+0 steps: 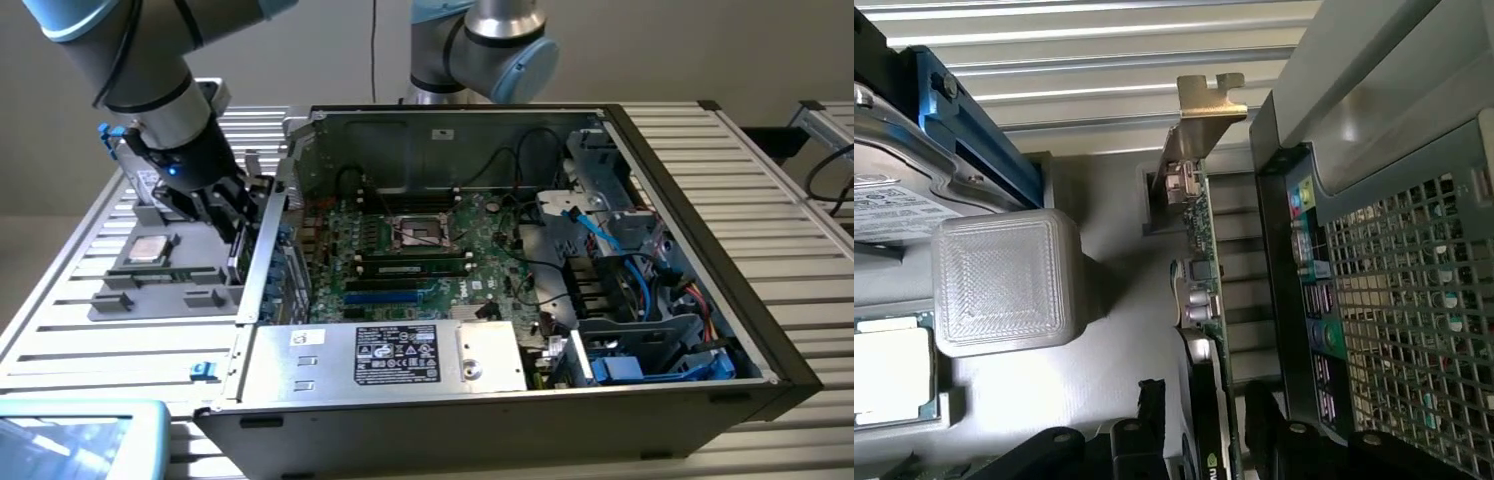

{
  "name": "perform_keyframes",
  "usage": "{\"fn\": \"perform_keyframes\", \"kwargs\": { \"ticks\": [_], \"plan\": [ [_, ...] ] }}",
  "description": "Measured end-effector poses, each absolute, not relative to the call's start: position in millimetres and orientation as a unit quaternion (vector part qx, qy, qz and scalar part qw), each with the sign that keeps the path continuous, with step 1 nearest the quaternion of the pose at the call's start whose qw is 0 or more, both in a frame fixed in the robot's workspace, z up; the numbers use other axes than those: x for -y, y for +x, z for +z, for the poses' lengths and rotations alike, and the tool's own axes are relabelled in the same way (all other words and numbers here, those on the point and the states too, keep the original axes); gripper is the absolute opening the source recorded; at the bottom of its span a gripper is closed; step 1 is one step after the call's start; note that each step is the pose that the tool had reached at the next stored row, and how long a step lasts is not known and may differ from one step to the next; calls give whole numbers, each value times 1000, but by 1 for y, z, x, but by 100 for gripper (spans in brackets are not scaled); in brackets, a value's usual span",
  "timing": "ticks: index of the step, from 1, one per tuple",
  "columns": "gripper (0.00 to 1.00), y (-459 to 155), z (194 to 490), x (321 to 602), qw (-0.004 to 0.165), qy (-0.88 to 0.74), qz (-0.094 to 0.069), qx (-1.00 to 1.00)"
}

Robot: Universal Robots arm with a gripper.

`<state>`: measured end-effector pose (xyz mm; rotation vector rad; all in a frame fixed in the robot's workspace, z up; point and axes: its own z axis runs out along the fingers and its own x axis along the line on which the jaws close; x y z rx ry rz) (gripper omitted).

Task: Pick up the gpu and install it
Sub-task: 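Pick up the gpu and move the gpu toward the slot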

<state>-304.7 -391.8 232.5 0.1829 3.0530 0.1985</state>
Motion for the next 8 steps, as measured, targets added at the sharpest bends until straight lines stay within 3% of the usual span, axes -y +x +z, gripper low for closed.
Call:
{"fn": "perform_keyframes", "kwargs": {
  "ticks": [8],
  "plan": [
    [46, -304, 229, 392, 36, 60, 65, -995]
  ]
}}
